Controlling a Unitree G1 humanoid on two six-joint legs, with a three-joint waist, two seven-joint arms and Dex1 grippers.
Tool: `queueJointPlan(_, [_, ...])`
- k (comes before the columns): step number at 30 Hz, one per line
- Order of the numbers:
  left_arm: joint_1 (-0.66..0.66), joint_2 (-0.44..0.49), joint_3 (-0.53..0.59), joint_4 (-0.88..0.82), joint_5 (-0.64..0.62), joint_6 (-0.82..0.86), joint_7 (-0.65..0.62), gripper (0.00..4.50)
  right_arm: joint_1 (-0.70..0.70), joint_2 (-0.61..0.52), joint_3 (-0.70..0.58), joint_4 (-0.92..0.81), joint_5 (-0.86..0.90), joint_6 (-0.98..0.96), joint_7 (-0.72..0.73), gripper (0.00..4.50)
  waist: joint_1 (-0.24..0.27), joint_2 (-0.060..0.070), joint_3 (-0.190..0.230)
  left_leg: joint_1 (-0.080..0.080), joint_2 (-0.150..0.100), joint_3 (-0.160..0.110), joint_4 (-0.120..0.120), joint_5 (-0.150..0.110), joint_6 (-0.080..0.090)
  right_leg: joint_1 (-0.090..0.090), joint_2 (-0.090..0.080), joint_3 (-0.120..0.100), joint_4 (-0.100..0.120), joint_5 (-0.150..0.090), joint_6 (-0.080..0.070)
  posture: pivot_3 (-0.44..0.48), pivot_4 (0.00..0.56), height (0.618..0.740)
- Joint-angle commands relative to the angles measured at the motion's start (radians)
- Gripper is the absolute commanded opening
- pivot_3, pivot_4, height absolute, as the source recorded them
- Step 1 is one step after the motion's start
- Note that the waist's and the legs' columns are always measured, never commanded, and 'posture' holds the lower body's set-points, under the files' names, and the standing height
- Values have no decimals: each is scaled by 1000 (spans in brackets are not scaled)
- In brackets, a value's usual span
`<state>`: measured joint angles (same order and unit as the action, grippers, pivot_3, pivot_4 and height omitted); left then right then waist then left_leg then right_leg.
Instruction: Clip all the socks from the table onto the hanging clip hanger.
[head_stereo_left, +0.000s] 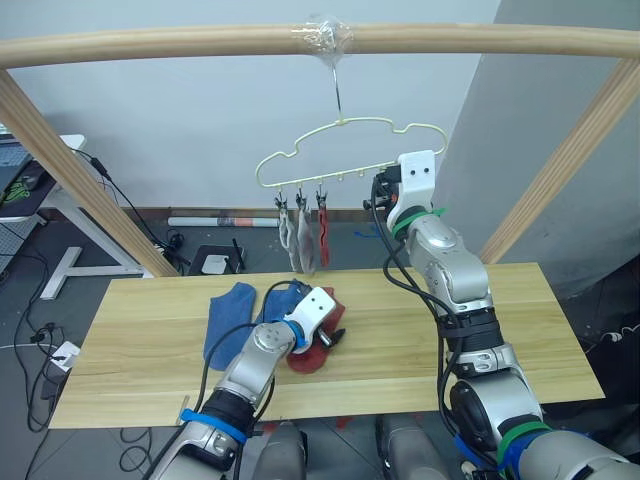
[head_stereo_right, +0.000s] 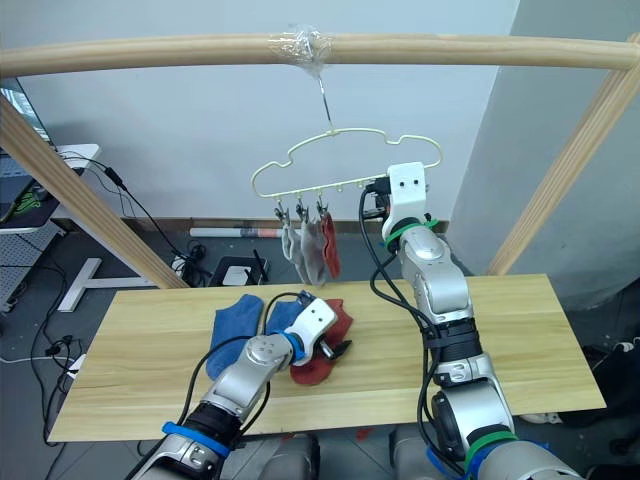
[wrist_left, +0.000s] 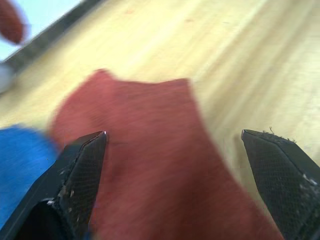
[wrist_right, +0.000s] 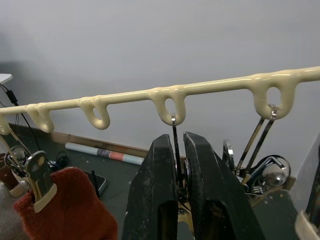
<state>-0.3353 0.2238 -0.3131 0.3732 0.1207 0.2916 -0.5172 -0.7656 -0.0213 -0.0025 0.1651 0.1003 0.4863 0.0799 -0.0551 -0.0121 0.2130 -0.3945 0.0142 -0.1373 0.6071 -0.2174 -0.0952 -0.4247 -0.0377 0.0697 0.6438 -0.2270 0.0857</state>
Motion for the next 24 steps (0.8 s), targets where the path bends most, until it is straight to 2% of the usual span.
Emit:
queueJointPlan(1, [-13,-2,-27,44,26,-26,-8,4478,-8,-4,-12,-27,0,-4,-9,0,0,0,0,0,0,0,0,0,0,0,0,0,0,0,0,11,183,740])
queueJointPlan(4, [-17,-3,-38,114,41,-43,-4,4478,-3,-3,-10,-40,1,5,-9,0,1,0,0,0,0,0,1,0,0,1,0,0,0,0,0,4,178,740])
queueJointPlan(7, [-13,-1,1,134,16,-34,11,3963,2,-5,-9,-49,0,10,-8,0,1,0,0,1,0,0,1,0,0,1,0,0,0,0,0,7,174,740])
queueJointPlan(15, [20,14,23,98,-3,-48,-10,1718,9,-19,-32,-51,15,27,-4,0,-1,-1,-1,2,0,0,1,0,0,2,0,0,1,0,0,0,172,740])
queueJointPlan(22, [34,5,13,68,-2,-75,-26,39,9,-24,-56,-52,38,47,0,0,1,-1,-1,2,0,0,1,0,0,2,0,0,0,0,0,10,161,740])
queueJointPlan(24, [50,-15,45,7,-48,-122,-29,14,5,-36,-85,-72,67,91,3,0,2,-1,-1,2,0,0,1,0,0,3,0,0,0,0,0,18,158,740])
